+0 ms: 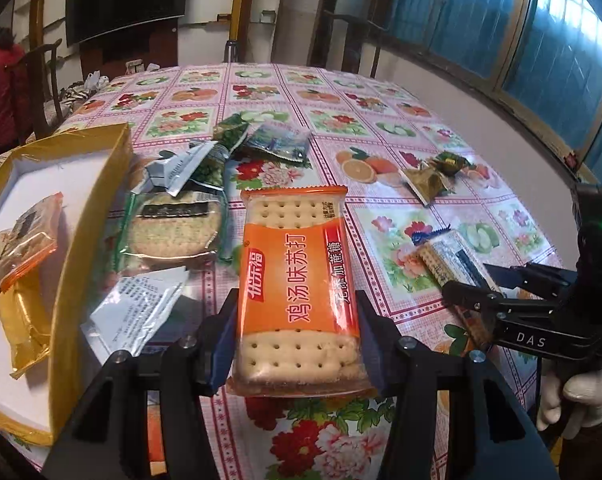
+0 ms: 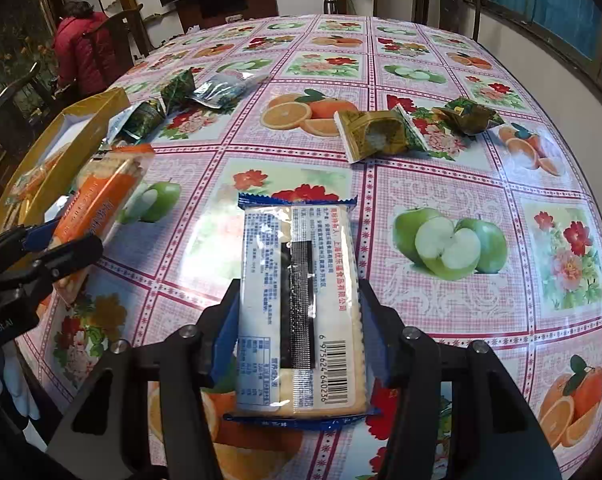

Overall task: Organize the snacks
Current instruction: 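Carry both held cracker packs toward the yellow tray, then lower both cracker packs into the yellow tray and open both tools, then grasp a green pea pouch with the right tool while the left grasps a gold pouch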

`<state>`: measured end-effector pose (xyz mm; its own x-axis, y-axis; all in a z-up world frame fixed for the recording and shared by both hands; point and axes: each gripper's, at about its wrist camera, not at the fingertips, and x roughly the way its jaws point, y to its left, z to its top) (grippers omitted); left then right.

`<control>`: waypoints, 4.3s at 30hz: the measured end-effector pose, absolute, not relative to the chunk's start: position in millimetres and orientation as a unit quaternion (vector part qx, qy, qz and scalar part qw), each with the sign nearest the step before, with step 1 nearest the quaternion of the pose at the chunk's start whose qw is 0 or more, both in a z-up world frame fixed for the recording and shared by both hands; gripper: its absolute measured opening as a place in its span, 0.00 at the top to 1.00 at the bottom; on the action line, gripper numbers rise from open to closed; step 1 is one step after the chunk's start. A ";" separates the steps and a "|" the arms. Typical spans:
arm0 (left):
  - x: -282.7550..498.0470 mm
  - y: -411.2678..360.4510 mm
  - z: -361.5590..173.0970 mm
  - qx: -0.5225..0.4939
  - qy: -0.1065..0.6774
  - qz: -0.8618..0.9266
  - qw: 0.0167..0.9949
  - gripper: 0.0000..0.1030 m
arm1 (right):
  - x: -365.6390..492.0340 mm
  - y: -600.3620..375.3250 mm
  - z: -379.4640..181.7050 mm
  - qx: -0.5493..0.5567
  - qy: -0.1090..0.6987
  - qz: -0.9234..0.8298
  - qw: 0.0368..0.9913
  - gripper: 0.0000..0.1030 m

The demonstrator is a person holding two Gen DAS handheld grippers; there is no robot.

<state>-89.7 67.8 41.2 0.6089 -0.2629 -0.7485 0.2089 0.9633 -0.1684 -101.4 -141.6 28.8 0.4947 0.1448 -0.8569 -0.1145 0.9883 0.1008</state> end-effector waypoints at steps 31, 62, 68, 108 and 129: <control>-139.5 271.1 112.9 -0.126 0.326 0.013 0.937 0.48 | -81.4 -7.7 108.6 0.105 0.450 0.293 0.837 0.46; -40.2 339.1 67.3 -0.173 0.391 0.019 0.904 0.44 | 87.2 175.7 44.6 0.078 0.532 0.256 0.803 0.45; -61.5 321.7 85.7 -0.159 0.367 0.015 0.917 0.40 | 85.4 165.8 44.4 0.109 0.524 0.255 0.805 0.42; -139.1 94.8 93.1 0.048 0.354 0.040 0.933 0.20 | -123.7 -84.5 100.7 0.109 0.315 0.114 0.936 0.19; -114.4 131.5 78.1 -0.112 0.382 -0.021 0.917 0.20 | -27.8 -282.6 77.0 0.253 0.395 0.012 0.883 0.24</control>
